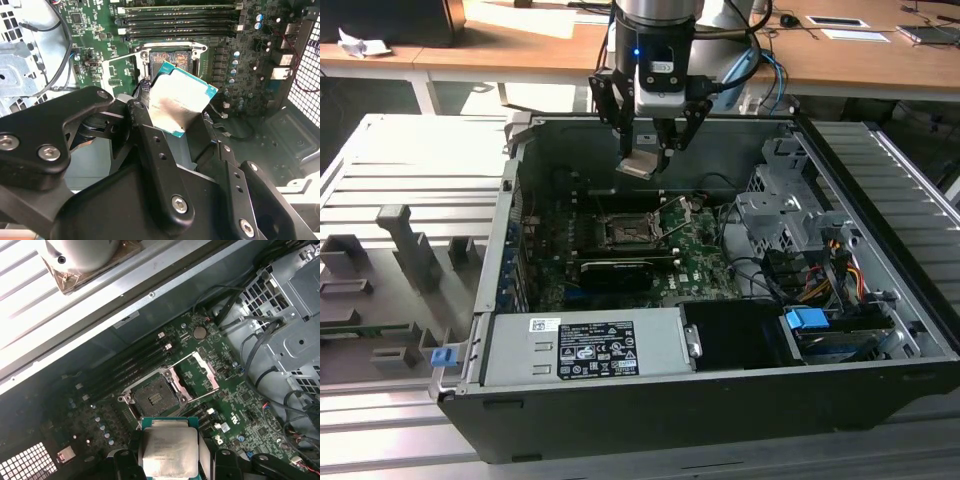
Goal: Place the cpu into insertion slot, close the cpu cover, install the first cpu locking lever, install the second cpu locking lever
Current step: 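Place the cpu into insertion slot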
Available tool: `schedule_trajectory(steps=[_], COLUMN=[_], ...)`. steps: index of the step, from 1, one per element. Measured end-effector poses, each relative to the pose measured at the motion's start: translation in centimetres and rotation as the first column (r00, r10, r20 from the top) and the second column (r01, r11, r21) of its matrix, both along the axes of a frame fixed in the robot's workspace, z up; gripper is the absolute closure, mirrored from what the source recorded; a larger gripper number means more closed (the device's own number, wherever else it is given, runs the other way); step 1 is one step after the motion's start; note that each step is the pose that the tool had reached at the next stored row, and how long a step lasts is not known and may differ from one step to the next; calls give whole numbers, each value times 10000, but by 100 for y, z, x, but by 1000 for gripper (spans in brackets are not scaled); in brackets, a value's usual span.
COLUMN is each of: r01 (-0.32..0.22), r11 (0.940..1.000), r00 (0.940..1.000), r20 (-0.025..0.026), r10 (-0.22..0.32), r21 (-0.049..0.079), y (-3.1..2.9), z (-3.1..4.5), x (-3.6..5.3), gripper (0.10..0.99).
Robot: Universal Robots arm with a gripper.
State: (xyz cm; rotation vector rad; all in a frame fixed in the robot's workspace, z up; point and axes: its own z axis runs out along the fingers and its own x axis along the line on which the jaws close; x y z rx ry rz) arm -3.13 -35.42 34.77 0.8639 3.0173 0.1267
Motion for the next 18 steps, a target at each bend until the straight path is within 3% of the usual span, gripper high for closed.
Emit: schedule_trajectory(steps=[18], r01=[140], r11=[9999], r00=[9999], r20=[0], r10=[-140], r21=[0], y=[0], z=[-25], x=[0], gripper=[553])
